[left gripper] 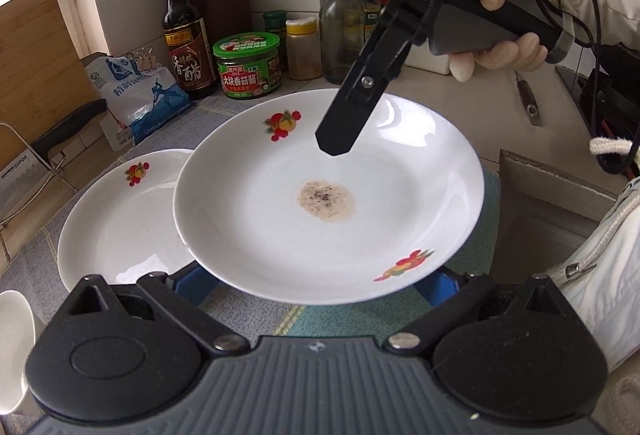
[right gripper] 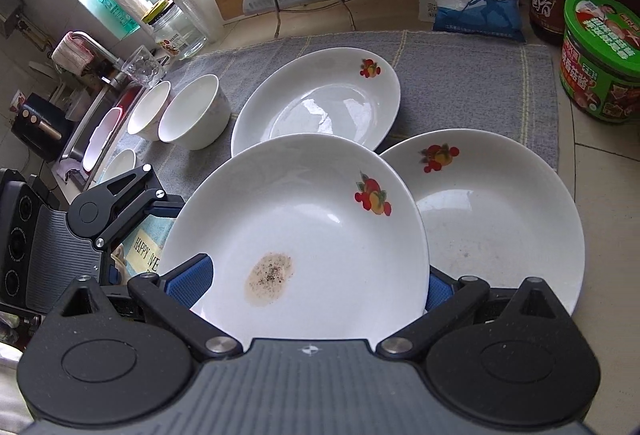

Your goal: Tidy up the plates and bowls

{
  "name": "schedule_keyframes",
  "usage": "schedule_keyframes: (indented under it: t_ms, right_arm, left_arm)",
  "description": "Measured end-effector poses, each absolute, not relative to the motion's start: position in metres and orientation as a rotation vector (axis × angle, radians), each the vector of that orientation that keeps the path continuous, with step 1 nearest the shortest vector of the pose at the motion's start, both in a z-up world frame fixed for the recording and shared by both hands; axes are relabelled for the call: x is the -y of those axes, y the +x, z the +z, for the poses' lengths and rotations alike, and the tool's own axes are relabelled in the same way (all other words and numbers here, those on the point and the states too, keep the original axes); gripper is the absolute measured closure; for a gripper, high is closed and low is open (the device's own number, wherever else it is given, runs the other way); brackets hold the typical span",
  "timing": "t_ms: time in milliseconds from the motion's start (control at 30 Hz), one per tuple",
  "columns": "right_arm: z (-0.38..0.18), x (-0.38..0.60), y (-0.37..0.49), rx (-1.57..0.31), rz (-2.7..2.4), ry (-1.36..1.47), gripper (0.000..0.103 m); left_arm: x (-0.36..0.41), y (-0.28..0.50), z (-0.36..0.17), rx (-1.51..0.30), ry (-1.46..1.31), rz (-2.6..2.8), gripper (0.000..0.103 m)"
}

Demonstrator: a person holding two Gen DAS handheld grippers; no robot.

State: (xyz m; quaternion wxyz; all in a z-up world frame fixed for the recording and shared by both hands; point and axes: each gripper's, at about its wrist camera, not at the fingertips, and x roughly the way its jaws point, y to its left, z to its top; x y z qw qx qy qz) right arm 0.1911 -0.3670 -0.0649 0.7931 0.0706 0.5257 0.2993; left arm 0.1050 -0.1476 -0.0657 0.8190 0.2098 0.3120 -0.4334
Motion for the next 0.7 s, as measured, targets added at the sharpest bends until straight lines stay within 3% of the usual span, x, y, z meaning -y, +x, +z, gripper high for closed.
schedule_keyframes:
  t_ms: [700]
  right_arm:
    - [-0.082, 0.418, 0.216, -1.131, 0.631, 0.187, 0.000]
  left_arm:
    - [0.196, 0.132, -0.074, -0.727, 0.431, -0.918, 0.002]
